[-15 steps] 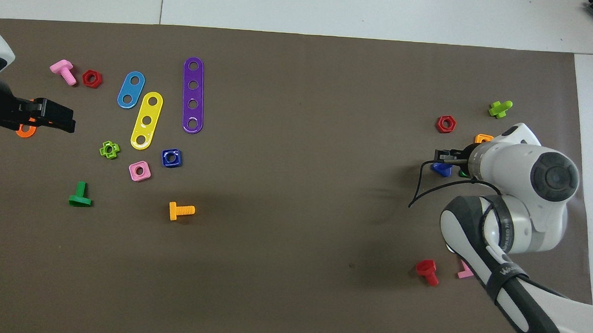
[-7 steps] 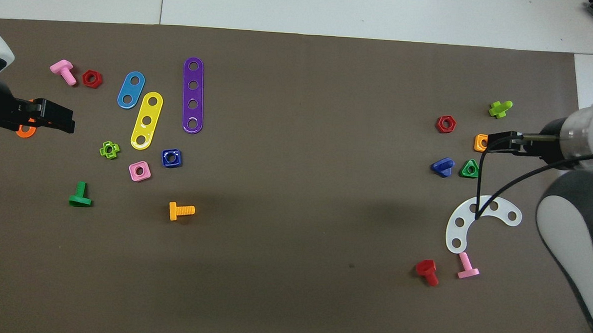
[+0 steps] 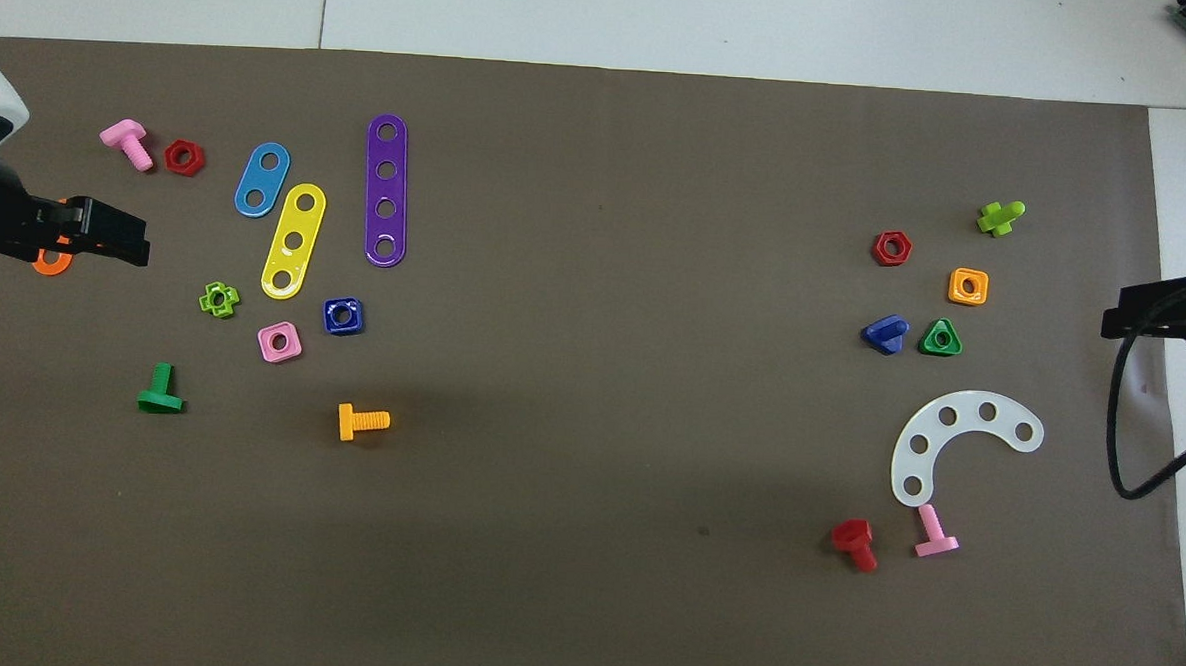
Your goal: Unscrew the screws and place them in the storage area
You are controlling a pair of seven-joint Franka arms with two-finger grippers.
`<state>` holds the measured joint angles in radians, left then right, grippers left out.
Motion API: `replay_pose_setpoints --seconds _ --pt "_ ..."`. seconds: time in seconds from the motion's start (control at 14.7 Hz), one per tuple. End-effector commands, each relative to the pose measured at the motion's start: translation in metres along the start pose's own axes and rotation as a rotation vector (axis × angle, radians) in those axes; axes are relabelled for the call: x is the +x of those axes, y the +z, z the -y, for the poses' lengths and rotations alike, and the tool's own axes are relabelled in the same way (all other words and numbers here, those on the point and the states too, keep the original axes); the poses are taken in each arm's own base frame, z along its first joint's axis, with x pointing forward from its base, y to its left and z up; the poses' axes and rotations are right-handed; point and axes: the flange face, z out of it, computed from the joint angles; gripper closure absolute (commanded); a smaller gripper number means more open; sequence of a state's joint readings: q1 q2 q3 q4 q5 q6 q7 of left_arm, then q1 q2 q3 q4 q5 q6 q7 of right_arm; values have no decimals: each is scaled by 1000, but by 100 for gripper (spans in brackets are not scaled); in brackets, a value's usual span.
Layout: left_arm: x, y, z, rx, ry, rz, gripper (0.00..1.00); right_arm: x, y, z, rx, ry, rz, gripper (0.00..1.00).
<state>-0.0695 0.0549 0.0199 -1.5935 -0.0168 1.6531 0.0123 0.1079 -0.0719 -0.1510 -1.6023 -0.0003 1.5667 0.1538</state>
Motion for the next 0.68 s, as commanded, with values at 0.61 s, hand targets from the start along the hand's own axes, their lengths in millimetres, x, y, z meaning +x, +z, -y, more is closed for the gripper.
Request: replay_pose_setpoints --seconds 0.61 --pt "-1 -14 8 -1 -3 -54 0 3 7 8 -35 -69 35 0"
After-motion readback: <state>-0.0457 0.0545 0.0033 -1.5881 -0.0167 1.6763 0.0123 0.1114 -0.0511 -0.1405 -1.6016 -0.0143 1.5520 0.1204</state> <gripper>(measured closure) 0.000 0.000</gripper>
